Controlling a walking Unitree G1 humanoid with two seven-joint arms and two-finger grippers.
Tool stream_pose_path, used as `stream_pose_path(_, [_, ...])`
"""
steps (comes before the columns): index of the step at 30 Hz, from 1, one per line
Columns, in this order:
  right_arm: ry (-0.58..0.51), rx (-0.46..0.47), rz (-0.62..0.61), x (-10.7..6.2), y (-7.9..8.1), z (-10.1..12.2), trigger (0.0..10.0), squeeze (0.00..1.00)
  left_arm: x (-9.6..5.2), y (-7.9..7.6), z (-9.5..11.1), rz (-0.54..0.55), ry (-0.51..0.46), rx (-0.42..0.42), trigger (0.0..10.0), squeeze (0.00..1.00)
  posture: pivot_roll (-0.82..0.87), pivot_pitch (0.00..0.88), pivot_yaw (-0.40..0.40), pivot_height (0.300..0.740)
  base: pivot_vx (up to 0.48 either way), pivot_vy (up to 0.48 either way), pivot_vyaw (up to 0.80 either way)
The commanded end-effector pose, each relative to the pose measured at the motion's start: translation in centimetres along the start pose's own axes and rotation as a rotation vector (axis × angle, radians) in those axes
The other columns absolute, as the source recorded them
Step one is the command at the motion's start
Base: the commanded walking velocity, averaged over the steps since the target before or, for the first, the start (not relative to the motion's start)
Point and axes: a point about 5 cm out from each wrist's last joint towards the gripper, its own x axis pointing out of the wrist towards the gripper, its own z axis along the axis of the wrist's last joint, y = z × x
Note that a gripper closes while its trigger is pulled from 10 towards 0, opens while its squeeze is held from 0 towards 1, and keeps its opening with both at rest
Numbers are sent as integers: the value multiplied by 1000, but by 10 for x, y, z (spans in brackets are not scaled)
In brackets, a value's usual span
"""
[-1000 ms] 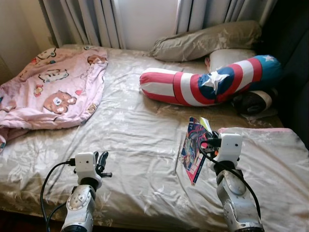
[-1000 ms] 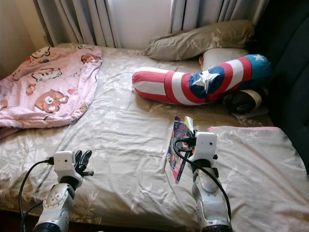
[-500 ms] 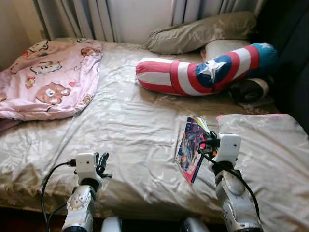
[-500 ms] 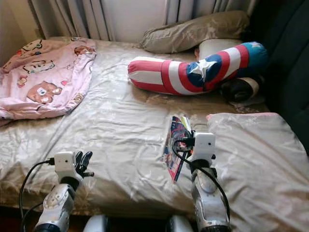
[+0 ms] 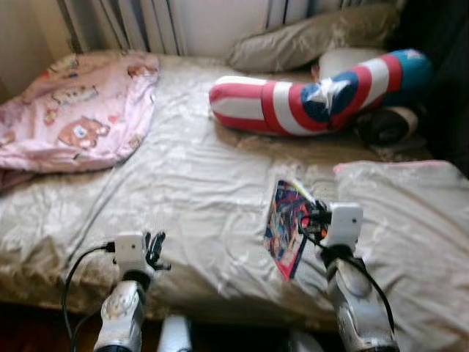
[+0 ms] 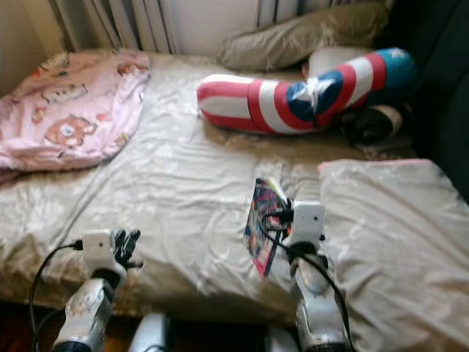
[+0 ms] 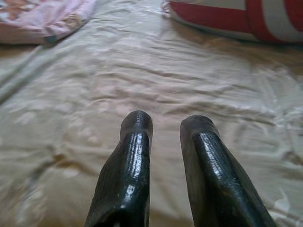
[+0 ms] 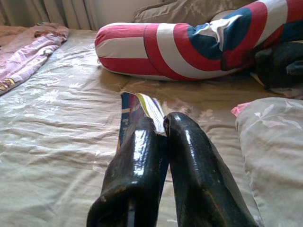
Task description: Clean up the room
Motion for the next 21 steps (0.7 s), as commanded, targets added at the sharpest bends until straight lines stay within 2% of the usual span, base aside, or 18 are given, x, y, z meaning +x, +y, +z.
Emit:
stream_pose_path(1, [-52,6,26,3,4,11,10000,0,1,1,1,1,4,-3,10000,0,14,86,-46,639,0,0,0])
stream_pose_path(3, [-56,6,39,3,6,11,10000,0,1,1,1,3,4,-3,10000,0,14,86,-46,639,0,0,0])
stream_pose_path(7, [-67,-64,76,3,10,13,10000,0,1,2,1,6,7,-2,10000,0,16,88,-45,639,0,0,0])
stream_pose_path(19, [-72,-63,89,4,13,13,10000,0,1,2,2,5,9,-1,10000,0,21,92,-44,639,0,0,0])
stream_pose_path(21, [-75,-61,91,4,14,13,10000,0,1,2,2,5,8,-1,10000,0,23,91,-44,639,240,0,0])
